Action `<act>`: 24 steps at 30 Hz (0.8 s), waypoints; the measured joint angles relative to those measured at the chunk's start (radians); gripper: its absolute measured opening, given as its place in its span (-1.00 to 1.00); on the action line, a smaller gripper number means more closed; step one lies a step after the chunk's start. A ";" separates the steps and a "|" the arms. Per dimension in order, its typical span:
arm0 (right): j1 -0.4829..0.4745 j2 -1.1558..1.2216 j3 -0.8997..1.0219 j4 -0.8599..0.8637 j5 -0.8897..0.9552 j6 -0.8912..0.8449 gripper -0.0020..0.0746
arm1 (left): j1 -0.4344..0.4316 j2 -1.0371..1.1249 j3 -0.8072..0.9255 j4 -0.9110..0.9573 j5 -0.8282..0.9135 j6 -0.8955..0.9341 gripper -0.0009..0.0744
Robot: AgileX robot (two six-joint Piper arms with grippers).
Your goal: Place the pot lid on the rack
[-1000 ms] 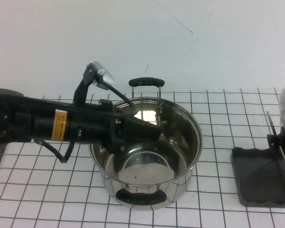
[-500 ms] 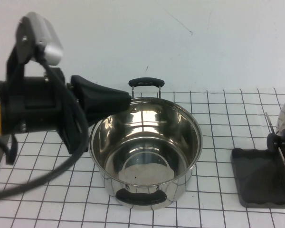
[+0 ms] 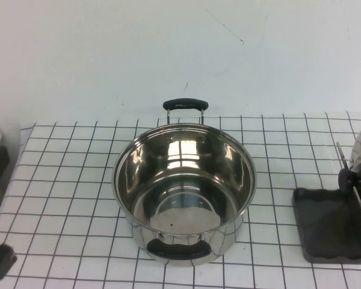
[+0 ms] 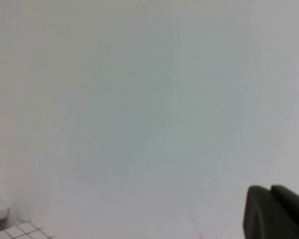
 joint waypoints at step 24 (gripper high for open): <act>0.000 -0.256 0.335 0.007 0.026 0.051 -0.95 | 0.000 -0.430 0.269 -0.018 0.141 -0.079 -0.98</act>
